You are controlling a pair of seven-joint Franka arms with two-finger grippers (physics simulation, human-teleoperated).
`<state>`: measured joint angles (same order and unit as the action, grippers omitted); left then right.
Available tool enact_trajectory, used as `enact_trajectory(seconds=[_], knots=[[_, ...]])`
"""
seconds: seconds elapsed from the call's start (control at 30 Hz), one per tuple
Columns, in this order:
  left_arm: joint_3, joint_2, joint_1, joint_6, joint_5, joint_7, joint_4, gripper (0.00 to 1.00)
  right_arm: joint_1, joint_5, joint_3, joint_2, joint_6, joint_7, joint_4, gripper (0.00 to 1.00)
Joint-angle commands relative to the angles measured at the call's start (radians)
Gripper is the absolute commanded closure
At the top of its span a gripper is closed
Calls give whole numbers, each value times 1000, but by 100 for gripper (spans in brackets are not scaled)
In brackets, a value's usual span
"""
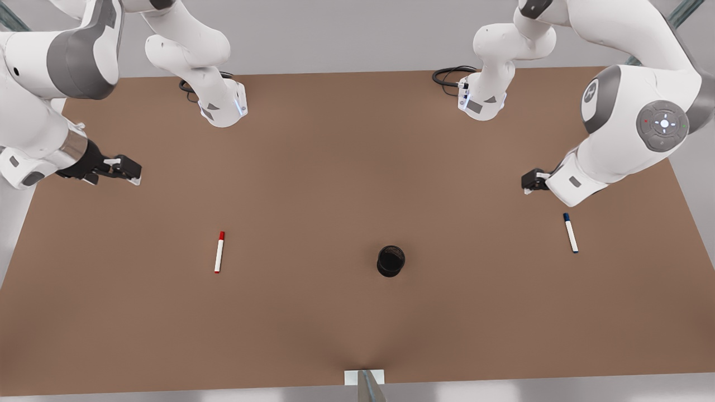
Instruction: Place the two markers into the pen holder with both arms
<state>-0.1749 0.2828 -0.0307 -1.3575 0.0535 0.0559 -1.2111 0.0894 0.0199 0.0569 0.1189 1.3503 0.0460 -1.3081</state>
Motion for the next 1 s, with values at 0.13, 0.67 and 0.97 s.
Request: enact_trajectory(seconds=[0.13,0.67,0.97], knots=[[146,55,23,-227,-66,-183,-126,0,-43,1,-3,37,7,31,10,0],[344,329,190,-1049,-195,-656,-496,0,-22,-6,-16,232,187,35,-8,0],[344,418,213,-1068,-213,-659,-495,6,-31,-35,-37,350,532,64,-209,0]])
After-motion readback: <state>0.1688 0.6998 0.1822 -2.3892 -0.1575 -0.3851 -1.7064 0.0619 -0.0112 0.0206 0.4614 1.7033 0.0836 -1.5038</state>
